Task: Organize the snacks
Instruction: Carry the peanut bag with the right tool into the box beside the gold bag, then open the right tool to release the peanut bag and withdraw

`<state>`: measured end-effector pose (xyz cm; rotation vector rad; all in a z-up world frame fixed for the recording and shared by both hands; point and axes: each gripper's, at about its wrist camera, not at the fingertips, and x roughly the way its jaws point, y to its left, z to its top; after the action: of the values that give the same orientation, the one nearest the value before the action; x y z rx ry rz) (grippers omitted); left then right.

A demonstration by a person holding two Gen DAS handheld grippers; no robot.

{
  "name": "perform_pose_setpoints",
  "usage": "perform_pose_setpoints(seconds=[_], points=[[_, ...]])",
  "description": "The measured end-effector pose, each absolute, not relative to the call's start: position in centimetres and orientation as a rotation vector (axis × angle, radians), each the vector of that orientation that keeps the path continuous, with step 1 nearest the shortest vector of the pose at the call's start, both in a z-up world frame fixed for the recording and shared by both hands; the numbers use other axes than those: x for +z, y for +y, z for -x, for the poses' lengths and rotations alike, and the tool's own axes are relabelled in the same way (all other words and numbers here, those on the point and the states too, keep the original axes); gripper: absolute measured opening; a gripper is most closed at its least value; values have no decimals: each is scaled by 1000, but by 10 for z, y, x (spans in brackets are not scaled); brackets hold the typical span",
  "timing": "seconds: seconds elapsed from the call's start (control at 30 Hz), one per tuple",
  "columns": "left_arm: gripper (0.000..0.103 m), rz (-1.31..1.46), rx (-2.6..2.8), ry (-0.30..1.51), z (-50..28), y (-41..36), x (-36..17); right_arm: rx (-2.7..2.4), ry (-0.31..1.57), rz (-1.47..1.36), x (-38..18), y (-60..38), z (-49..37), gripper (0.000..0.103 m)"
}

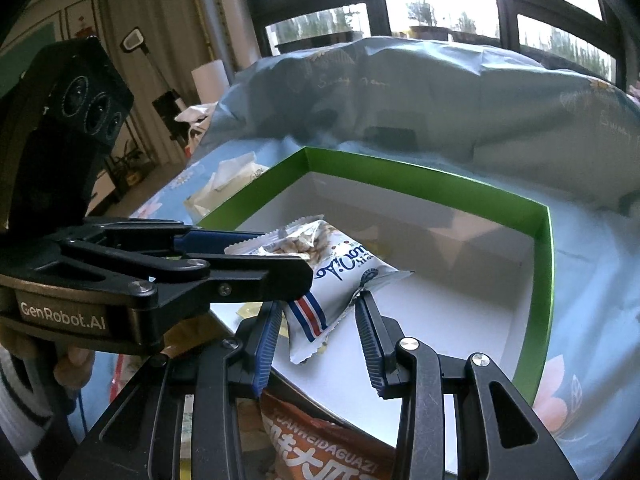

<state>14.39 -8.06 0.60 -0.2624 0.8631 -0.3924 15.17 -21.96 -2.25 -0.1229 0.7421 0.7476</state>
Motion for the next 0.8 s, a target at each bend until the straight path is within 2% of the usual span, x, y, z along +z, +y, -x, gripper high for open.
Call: perform_pose_setpoints(seconds=[0.47, 0.8], points=[[49, 264, -389, 871, -145, -79, 5, 745, 747, 116, -22, -220, -152, 40], [60, 212, -312, 868, -145, -80, 2, 720, 763, 104, -28, -221, -151, 42]])
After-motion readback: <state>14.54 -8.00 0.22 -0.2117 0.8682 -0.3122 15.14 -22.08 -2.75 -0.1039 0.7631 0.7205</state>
